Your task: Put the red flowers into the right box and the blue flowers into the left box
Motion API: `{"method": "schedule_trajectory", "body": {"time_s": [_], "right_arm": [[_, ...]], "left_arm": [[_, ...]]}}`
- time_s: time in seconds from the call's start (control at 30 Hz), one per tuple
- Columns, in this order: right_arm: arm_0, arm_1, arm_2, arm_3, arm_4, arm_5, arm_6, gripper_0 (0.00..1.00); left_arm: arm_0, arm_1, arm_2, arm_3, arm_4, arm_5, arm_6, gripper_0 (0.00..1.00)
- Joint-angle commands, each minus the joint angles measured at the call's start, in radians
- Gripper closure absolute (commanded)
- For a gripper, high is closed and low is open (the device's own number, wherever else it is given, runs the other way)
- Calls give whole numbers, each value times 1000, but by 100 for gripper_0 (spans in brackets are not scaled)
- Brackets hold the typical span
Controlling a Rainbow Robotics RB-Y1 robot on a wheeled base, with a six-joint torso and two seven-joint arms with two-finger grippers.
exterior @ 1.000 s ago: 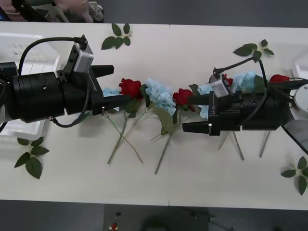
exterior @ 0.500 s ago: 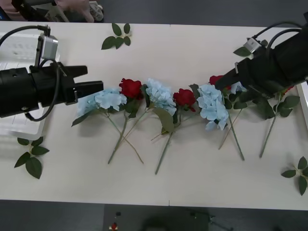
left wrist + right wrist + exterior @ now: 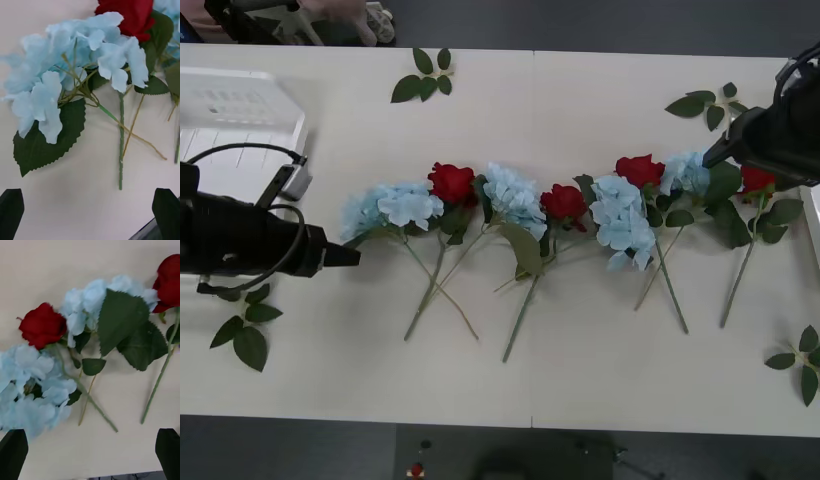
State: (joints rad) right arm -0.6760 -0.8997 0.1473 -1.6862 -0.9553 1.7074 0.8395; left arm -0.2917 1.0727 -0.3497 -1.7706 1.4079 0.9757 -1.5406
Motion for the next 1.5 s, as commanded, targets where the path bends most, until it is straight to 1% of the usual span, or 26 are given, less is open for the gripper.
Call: {"method": "schedule_trajectory", "body": {"time_s": [0.03,0.17,0.3,0.33,0.5,0.63,0.83,0.97,1.13,1.23,1.47,1.5], "right_arm": [[-7,-2,61,69,86,-66,-36,0],[-7,-2,74,145,130,-130,-23,0],[-7,-2,87,224,132,-204,-2,0],[-8,-2,94,243,136,-230,6,0],[-7,-2,107,290,148,-282,43,0],[-7,-13,107,330,158,-295,147,0],[-7,-65,107,356,96,-293,280,0],[-7,-45,117,398,136,-308,277,0],[-7,-44,206,433,207,-382,257,0],[-7,-44,230,477,207,-430,251,0],[-7,-38,285,536,193,-528,250,0],[-8,-30,287,546,193,-543,250,0]], "left_arm": [[-109,-99,-15,11,-158,92,151,0],[-207,-197,-94,77,-279,132,283,0],[-279,-246,-181,141,-366,132,378,0],[-308,-269,-212,177,-394,132,415,0],[-377,-333,-278,273,-455,132,516,0],[-397,-362,-278,344,-474,130,528,0],[-422,-376,-278,418,-514,118,522,0],[-422,-396,-278,421,-590,118,524,0],[-423,-419,-322,421,-696,127,528,0],[-426,-433,-347,421,-738,127,539,0],[-425,-448,-351,421,-758,127,548,0],[-425,-448,-353,421,-764,127,548,2]]}}
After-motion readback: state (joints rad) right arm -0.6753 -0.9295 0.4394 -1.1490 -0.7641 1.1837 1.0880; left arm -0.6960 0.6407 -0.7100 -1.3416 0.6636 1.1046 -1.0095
